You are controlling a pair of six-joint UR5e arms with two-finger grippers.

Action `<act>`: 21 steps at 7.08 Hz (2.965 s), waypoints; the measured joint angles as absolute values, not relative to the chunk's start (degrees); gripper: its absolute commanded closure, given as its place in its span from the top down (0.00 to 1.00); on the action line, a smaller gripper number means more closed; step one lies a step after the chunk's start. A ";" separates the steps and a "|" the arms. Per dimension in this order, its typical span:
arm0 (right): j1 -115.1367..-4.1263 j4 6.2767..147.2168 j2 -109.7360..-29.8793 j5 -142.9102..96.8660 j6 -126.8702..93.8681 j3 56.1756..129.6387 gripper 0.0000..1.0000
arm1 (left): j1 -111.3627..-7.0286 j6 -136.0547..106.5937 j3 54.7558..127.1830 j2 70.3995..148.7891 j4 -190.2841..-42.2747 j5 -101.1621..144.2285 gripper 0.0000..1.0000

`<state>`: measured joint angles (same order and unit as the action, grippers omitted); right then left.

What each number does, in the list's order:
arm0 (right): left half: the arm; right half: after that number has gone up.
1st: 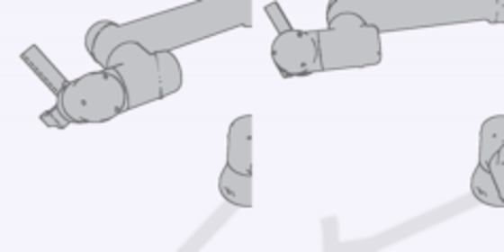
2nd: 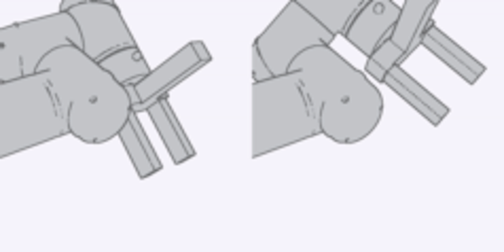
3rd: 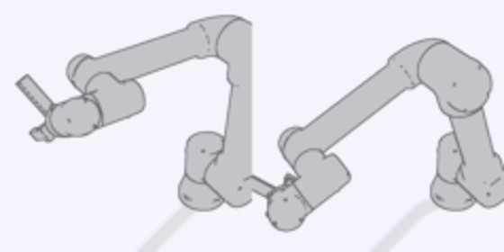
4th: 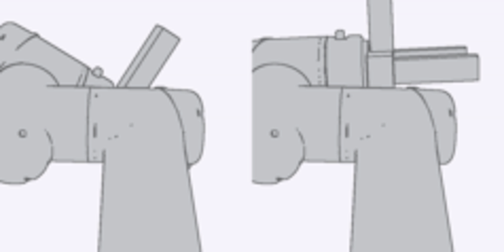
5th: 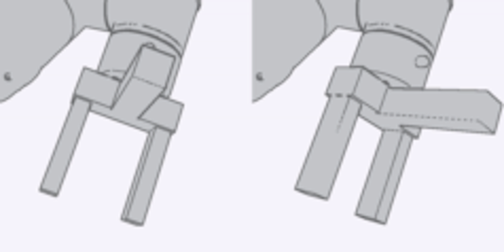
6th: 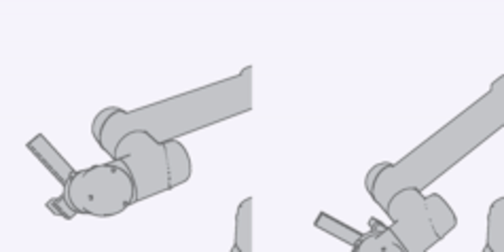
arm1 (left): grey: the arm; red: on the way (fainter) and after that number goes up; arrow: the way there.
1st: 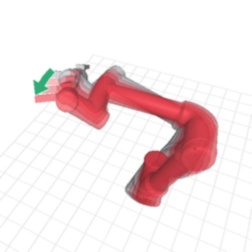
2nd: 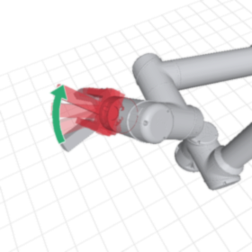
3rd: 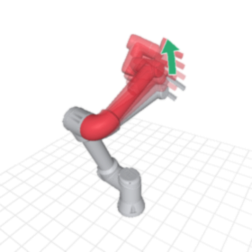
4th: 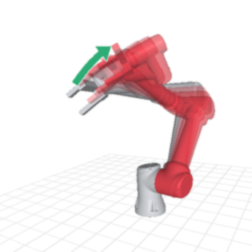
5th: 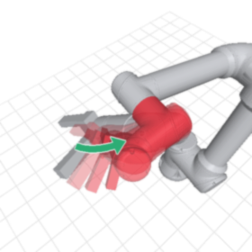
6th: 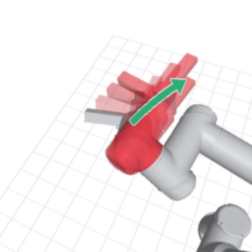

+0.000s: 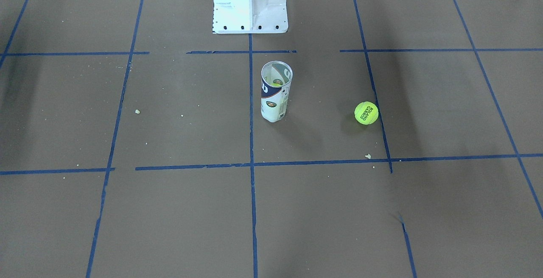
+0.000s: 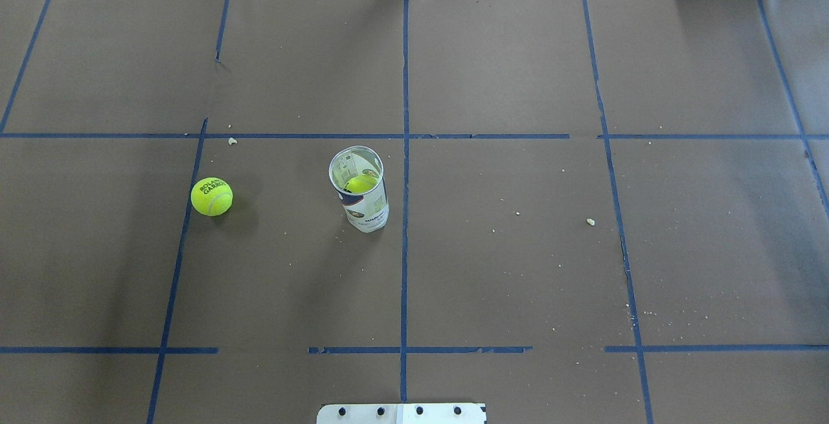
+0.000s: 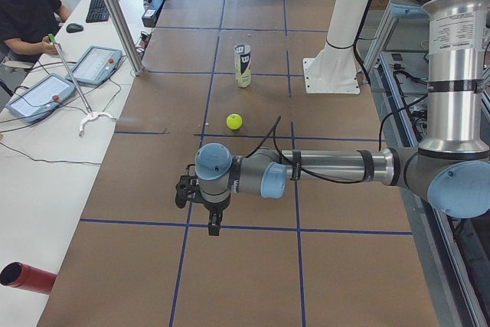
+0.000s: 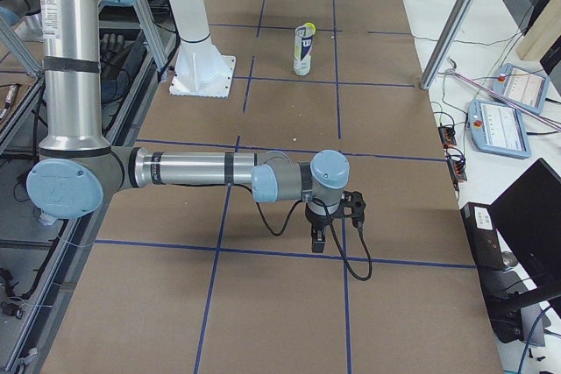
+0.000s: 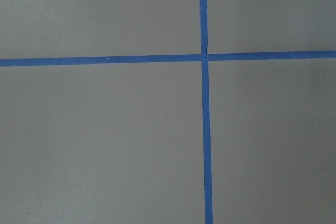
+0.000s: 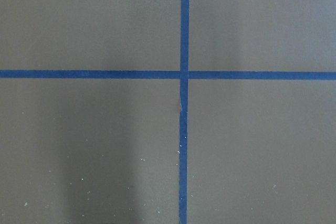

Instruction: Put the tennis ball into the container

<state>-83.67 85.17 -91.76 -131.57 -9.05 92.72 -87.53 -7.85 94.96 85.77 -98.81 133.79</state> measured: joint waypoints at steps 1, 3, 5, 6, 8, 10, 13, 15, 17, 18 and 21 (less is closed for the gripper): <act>-83.67 85.17 -91.76 -131.57 -9.05 92.72 1.00 | -87.40 -13.03 96.85 86.78 -98.58 133.76 1.00; -83.67 85.17 -91.76 -131.57 -9.05 92.73 1.00 | -85.49 -23.28 101.56 88.39 -98.34 133.95 1.00; -83.65 85.16 -91.76 -131.57 -9.05 92.73 1.00 | -78.83 -35.41 106.75 90.68 -98.23 133.84 1.00; -83.65 85.17 -91.76 -131.57 -9.05 92.72 1.00 | -75.04 -40.97 108.14 93.19 -98.10 133.77 1.00; -83.66 85.17 -91.76 -131.57 -9.05 92.72 1.00 | -66.53 -48.03 109.03 100.66 -97.44 132.27 1.00; -83.67 85.17 -91.75 -131.57 -9.05 92.72 1.00 | -57.00 -51.39 107.05 106.68 -97.23 124.53 1.00; -83.67 85.17 -91.76 -131.57 -9.05 92.72 1.00 | -50.12 -53.42 102.96 109.15 -97.84 121.18 1.00; -83.67 85.17 -91.76 -131.57 -9.05 92.72 1.00 | -48.16 -53.71 102.67 108.63 -98.20 121.02 1.00; -83.67 85.17 -91.76 -131.57 -9.05 92.73 1.00 | -46.02 -54.69 102.56 108.01 -98.59 119.75 1.00; -83.67 85.17 -91.76 -131.57 -9.05 92.72 1.00 | -45.24 -55.33 102.36 107.68 -99.14 119.22 1.00; -83.67 85.17 -91.76 -131.57 -9.05 92.72 1.00 | -44.55 -57.23 99.34 107.07 -103.32 118.79 1.00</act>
<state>-83.67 85.17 -91.76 -131.57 -9.05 92.72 -44.55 -57.23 99.34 107.07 -103.32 118.79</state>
